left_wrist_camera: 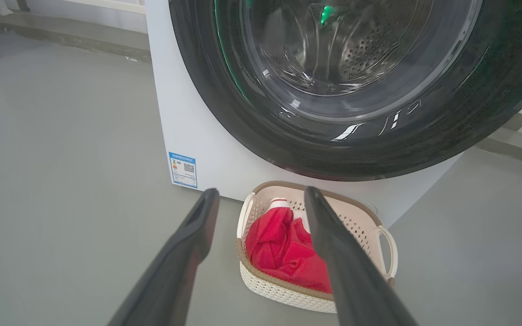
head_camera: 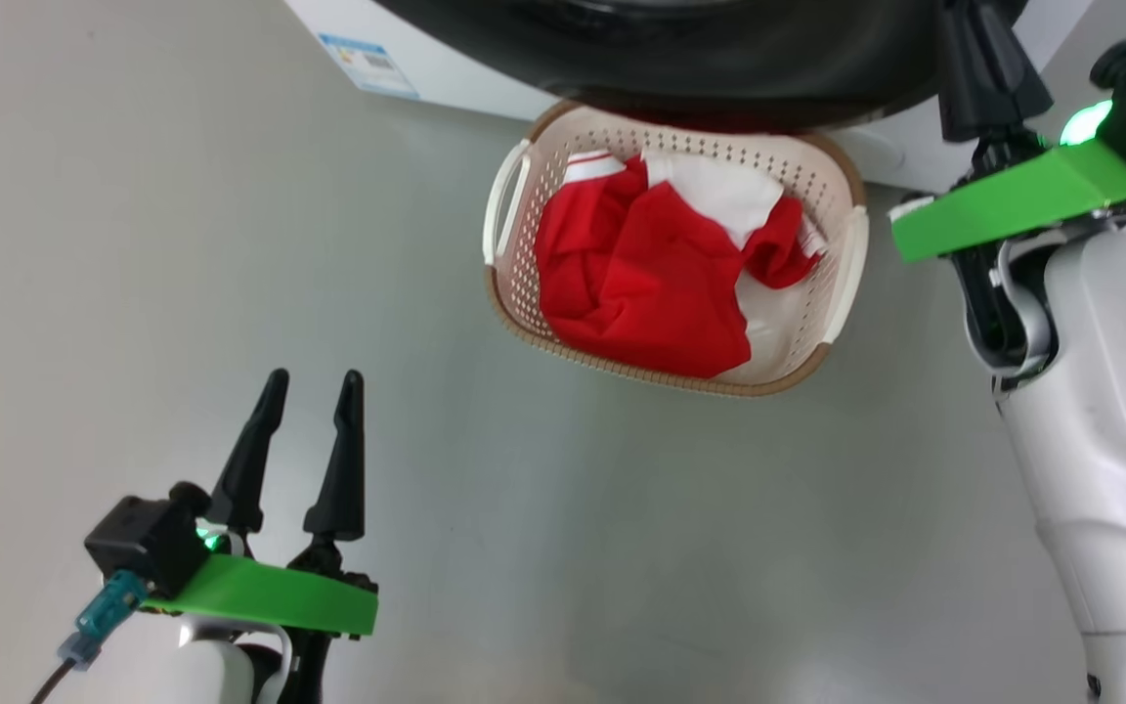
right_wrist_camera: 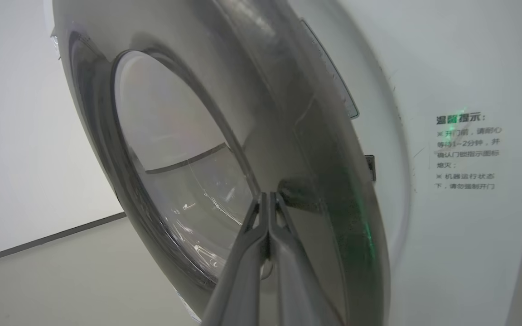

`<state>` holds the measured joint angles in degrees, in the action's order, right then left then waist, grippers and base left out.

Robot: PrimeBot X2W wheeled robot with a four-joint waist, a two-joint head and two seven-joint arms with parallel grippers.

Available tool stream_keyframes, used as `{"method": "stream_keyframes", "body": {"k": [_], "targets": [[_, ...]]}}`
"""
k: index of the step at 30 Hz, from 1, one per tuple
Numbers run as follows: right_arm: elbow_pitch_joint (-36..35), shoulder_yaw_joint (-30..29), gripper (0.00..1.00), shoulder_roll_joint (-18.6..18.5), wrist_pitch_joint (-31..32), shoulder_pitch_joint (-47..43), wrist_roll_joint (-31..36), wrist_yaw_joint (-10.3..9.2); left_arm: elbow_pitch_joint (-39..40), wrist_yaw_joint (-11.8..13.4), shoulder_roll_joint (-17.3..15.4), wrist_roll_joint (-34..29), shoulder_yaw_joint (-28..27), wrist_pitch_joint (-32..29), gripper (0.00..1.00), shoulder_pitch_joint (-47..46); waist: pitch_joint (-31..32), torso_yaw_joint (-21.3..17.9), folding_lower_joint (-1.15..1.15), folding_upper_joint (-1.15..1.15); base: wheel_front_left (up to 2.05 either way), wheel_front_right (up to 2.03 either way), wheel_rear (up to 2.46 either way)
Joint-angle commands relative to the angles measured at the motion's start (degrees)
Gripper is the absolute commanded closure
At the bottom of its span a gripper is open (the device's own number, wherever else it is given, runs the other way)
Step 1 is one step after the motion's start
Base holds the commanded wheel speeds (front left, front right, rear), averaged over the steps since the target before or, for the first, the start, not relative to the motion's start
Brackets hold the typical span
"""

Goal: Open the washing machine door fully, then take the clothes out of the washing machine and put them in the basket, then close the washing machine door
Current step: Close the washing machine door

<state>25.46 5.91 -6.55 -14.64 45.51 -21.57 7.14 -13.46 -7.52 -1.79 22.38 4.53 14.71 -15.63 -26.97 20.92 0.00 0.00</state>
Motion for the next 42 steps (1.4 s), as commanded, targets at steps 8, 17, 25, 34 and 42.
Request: {"method": "stream_keyframes", "body": {"k": [8, 17, 25, 34, 42], "targets": [[-0.52, -0.42, 1.0, 1.19, -0.36, 6.53, 1.11, 0.35, 1.91, 0.03, -1.1, 2.21, -0.46, 0.29, 0.0, -2.71, -4.79, 1.61, 0.0, 0.0, 0.0, 0.0, 0.0], [0.04, -4.33, 1.0, 1.11, -0.36, 12.63, 2.59, 0.35, 2.9, 0.03, -1.09, 3.78, 1.09, 0.29, 0.0, -4.91, -7.55, 2.88, 0.0, 0.0, 0.0, 0.0, 0.0], [-0.1, -5.4, 1.0, 1.77, -0.36, 14.59, 3.19, 0.35, 2.88, 0.03, -1.09, 3.75, 1.0, 0.29, 0.0, -5.2, -7.27, 2.82, 0.0, 0.0, 0.0, 0.0, 0.0], [0.32, 0.29, 1.0, 0.3, -0.36, 7.33, 1.69, 0.35, 1.72, 0.03, -1.09, 1.84, 0.44, 0.29, 0.0, -4.13, -2.67, 1.71, 0.0, 0.0, 0.0, 0.0, 0.0], [-0.72, 5.4, 0.94, -1.05, -0.36, -2.66, -0.79, 0.35, -0.14, 0.03, -1.09, -2.0, -1.13, 0.29, 0.0, -1.45, 3.39, -0.72, 0.0, 0.0, 0.0, 0.0, 0.0]]}}
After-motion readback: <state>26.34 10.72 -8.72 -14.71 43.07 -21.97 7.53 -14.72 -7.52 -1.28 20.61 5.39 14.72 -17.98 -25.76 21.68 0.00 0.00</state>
